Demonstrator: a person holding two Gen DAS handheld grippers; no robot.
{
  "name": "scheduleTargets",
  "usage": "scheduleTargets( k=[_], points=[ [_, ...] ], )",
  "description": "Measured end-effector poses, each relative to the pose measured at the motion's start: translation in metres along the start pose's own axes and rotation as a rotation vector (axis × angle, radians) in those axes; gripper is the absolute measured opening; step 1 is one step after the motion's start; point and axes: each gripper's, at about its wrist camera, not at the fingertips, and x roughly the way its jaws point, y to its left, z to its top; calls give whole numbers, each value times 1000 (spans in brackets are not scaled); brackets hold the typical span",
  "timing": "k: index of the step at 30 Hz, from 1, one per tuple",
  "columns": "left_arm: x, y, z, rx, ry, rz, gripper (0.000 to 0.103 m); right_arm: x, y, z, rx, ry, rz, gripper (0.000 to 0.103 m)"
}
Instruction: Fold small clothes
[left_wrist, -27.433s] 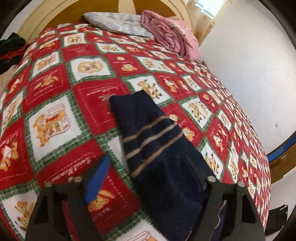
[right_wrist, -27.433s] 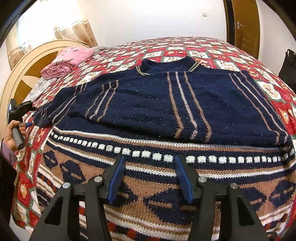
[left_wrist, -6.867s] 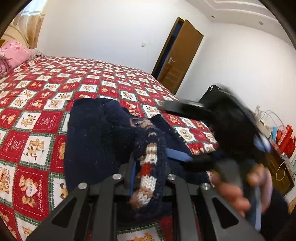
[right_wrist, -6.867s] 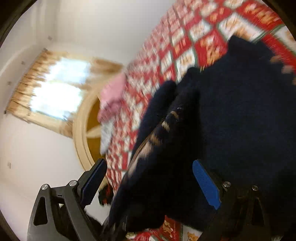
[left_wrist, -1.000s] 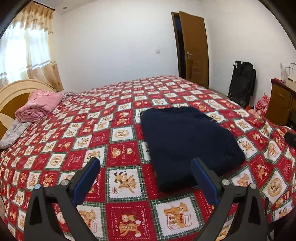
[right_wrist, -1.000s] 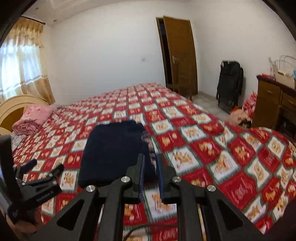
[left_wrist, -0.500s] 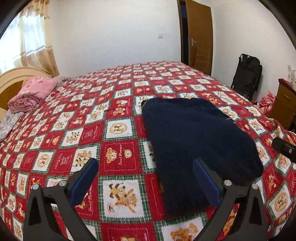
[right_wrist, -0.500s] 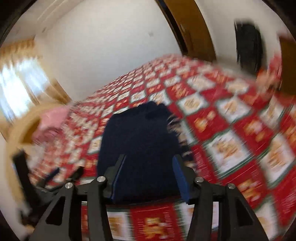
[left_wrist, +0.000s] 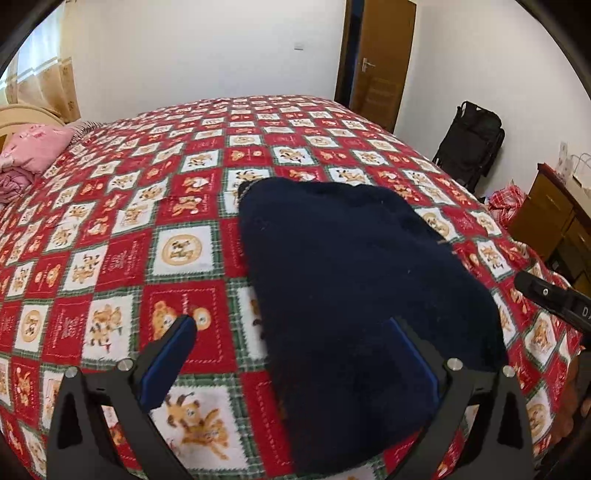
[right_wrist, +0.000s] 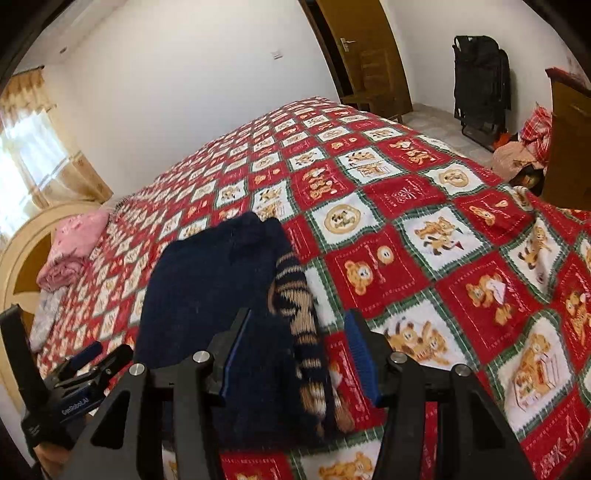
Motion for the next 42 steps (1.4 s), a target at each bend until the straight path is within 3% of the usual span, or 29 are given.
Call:
scheduleTargets(
  k=[6,10,14,17,20,23,28,31,34,36,42],
  points=[
    [25,-9,24,-12,31,45,103,26,14,18,-34,-4,28,53],
    [43,-10,21,-20,84,50,103,44,21,16,-69,34,35,53],
    [59,-11,16,-26,121,70,103,63,18,17,-81,18,18,55],
    [67,-8,12,-70,137,47,103,90,12,12,-56,101,25,61],
    [73,-1,11,-116,153,10,103,99,-5,2,56,86,73,72],
    [79,4,9,-171,168,-32,103,106,-20,-1,151,112,148,73],
    [85,4,7,-206,171,-69,103,107,-11,-1,107,134,258,73],
    [88,4,8,-217,173,-85,103,114,0,-3,73,141,250,74],
    [89,2,8,-199,165,-85,103,116,9,-4,6,135,226,72],
    [89,0,9,-184,157,-88,101,115,11,-5,-17,130,230,59],
    [82,-8,8,-140,103,-110,81,105,32,-12,-125,69,126,49]
  ],
)
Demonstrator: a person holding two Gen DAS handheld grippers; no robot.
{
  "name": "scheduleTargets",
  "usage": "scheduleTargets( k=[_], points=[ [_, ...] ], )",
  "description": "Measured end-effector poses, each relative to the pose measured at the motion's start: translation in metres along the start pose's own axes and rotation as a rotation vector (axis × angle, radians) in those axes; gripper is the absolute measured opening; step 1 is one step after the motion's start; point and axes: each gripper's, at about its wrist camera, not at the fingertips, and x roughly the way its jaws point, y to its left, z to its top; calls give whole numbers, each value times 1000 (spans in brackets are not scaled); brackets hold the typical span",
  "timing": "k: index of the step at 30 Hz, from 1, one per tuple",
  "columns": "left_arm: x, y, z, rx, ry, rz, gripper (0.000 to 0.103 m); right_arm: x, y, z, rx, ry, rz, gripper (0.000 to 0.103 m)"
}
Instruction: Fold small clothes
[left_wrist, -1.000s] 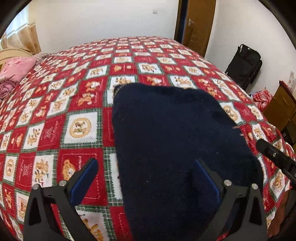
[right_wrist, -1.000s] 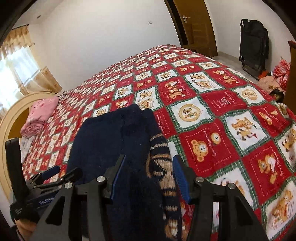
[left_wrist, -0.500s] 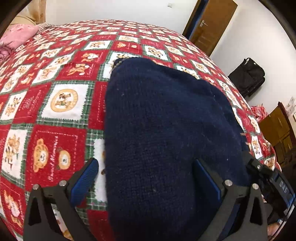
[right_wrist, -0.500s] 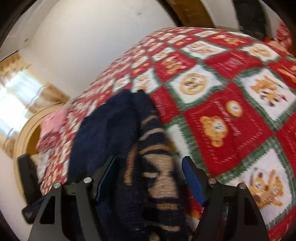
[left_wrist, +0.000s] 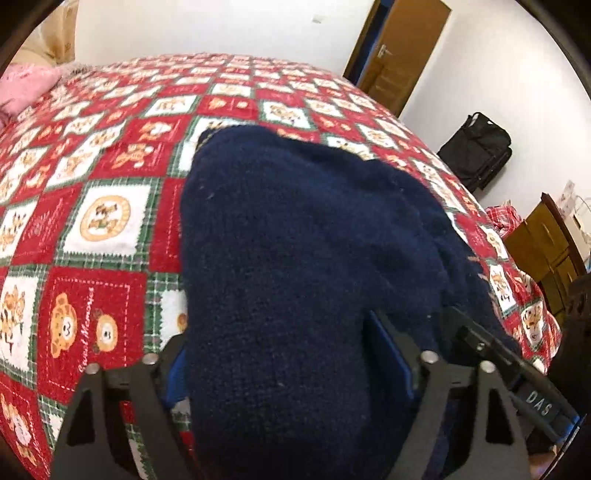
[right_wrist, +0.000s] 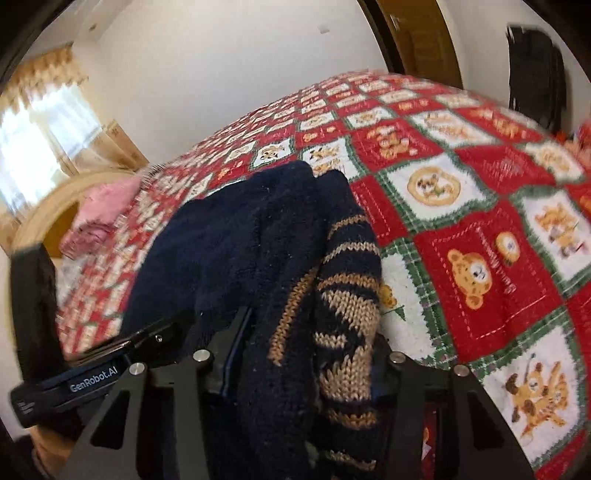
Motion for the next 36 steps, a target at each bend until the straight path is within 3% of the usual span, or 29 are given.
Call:
scheduleTargets(
  k=[5,11,17,25,30,36],
  points=[
    [-8,-8,-1,68,-42,18,53,-4,20,-4,-93,-42,-104,46],
    [-16,-11,-1,90,-63,37,40,-19,43,-13,-172,-68,-191,39],
    [-35,-8,-5,64,-80,12,37,-47,57,-18,-169,-100,-163,33],
    [-57,-3,-14,93,-102,41,37,-66,72,-28,-121,-91,-85,32],
    [-73,12,-21,97,-115,70,37,-71,105,-38,-178,-88,-14,31],
    [-96,53,-21,29,-150,124,37,-58,152,-39,-234,-72,82,31]
  ],
)
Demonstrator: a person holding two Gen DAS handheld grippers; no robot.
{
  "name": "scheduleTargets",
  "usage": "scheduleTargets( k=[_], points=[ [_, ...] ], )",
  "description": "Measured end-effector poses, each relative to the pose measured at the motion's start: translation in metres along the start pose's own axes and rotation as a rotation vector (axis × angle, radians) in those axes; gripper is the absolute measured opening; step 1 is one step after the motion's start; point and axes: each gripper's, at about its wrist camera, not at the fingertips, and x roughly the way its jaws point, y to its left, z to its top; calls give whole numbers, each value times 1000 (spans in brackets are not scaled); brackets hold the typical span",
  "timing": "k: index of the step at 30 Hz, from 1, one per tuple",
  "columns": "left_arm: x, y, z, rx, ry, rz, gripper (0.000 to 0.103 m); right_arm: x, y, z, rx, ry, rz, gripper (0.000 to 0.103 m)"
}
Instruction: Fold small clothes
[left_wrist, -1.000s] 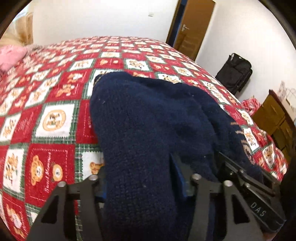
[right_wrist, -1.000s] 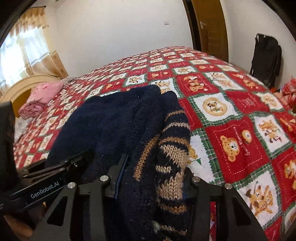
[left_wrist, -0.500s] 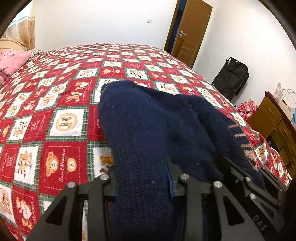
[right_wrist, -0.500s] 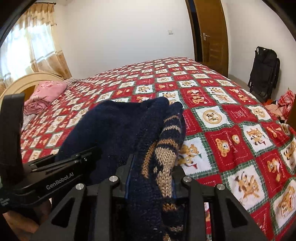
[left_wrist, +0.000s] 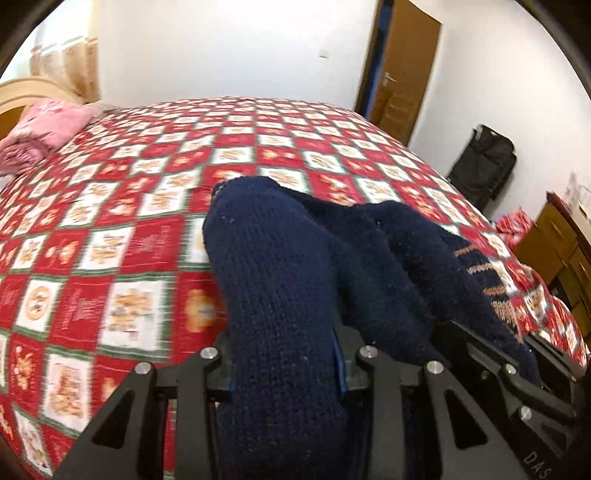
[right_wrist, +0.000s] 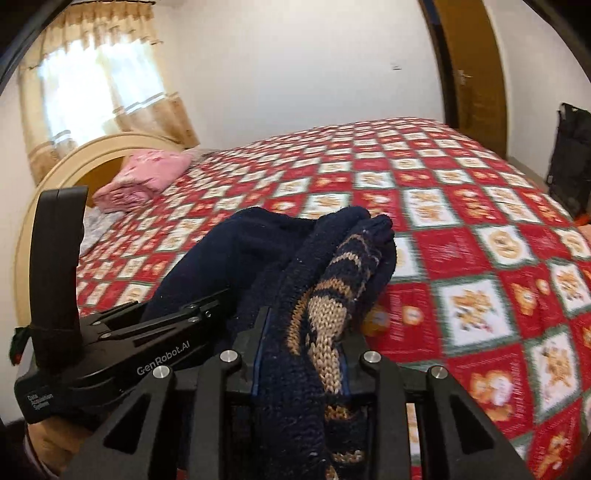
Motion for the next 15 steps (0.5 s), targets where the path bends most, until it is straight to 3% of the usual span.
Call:
scheduleTargets(
  k=[8,11,15],
  points=[
    [-28,73,22,-54,-84,128,37,28,85,25,-84,-67,204,29],
    [-30,99,36,-58,-98,163,37,47,114,34,-119,-112,200,29],
    [0,134,34,-82,-35,201,37,102,106,27,-21,-14,134,29]
  ],
)
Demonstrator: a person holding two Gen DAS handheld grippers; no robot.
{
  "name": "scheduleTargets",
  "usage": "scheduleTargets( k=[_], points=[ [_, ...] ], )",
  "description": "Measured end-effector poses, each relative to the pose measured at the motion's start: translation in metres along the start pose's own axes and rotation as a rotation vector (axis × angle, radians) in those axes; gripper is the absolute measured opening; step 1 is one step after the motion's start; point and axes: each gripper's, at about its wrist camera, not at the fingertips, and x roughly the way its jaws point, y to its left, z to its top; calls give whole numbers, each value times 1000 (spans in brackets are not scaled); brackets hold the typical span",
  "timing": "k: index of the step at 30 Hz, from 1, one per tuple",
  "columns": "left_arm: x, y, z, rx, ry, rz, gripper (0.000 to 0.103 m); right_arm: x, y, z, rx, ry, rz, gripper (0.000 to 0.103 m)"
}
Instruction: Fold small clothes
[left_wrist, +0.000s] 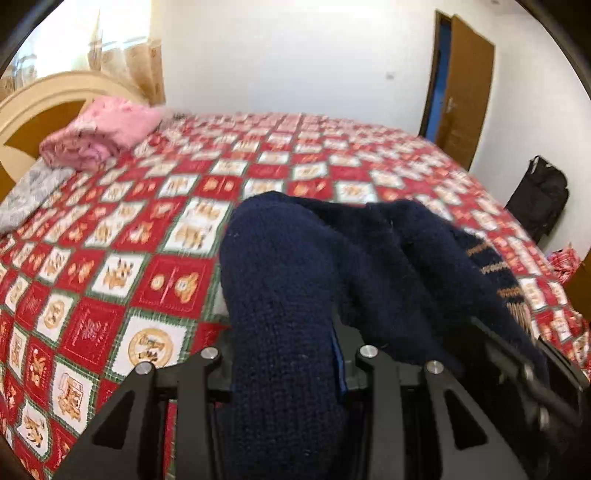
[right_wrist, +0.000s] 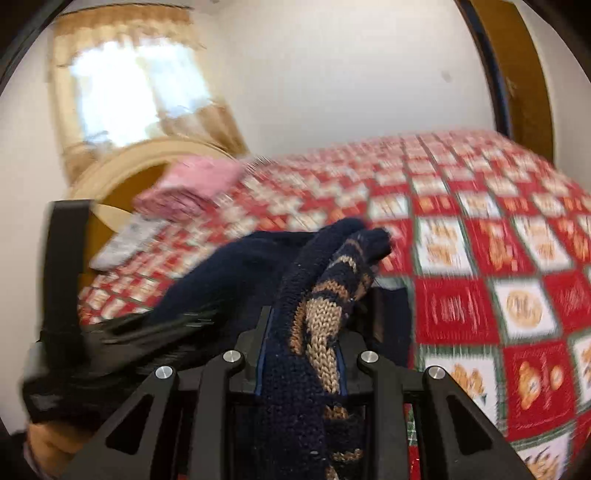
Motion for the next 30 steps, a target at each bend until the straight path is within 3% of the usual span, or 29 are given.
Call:
scheduleTargets(
  k=[3,6,9,13,15,20,25,30],
  points=[
    [24,10,-18,-17,71,-15,37,13,-25,-24,60,74,-40,30],
    [21,8,-30,25,35,-28,41,-2,-36,-36,73,84,-11,42],
    [14,13,-34,66,27,-18,57,-20,-47,-41,83,97,-21,56],
    [2,33,-33,31,14,-27,60,-47,-65,-37,159,23,-25,56],
    [-5,39,-28,7,-10,-23,61,-46,-67,-27,175,30,-3,56],
    [6,43,-18,-49,1,-63,66,-10,-72,-2,237,120,82,56],
    [49,43,-18,-131,146,-158,69,51,-88,0,323,270,81,56],
    [63,40,-17,-181,201,-222,71,76,-91,0,309,307,234,53]
  ],
)
